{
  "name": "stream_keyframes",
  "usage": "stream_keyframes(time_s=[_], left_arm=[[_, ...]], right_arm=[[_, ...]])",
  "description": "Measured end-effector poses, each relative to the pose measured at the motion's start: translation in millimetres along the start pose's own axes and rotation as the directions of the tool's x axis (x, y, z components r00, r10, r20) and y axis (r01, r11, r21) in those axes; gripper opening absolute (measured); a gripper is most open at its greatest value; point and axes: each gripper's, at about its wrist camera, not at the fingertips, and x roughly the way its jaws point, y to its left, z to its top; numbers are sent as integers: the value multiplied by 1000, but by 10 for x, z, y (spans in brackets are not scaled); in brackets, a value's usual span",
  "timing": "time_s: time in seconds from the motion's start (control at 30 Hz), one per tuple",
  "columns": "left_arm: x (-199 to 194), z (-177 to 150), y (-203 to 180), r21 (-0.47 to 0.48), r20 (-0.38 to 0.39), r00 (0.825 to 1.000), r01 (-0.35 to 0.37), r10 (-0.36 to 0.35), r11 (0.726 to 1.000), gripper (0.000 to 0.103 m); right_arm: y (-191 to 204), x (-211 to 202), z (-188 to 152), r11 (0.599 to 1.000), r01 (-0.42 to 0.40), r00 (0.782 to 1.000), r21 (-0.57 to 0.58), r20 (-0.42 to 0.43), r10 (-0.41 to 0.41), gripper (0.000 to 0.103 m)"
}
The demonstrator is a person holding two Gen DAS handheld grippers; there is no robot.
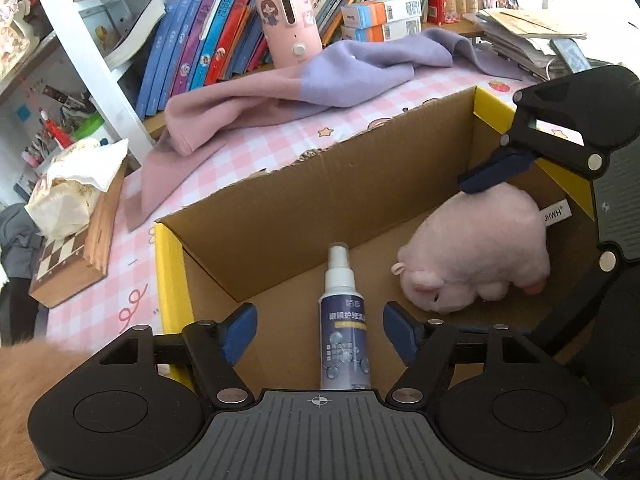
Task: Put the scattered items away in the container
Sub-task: 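Lower the pig into the box and open the right tool while the left tool lowers the bottle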
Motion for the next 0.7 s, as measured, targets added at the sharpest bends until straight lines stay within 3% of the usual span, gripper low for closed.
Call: stream_keyframes(time_s=[0.13, 0.27, 0.53, 0.7], left_arm=[[-3, 5, -16, 6, -1, 1000, -14, 14, 1000, 74], [-29, 2, 13, -13, 19, 1000, -22, 22, 1000, 82], [-378, -14, -25, -48, 139, 988, -56, 62, 997, 87], [-730, -13, -80, -93, 224, 971, -69, 88, 993, 92]], right_arm=[[2, 11, 7, 1000, 4, 1000, -9, -2, -4, 87], [0, 12, 18, 1000, 6, 1000, -8, -5, -6, 91], [29, -248, -52, 998, 68, 994, -6, 88, -67, 91], [25, -552, -95, 994, 112, 979, 14, 171, -113, 91]])
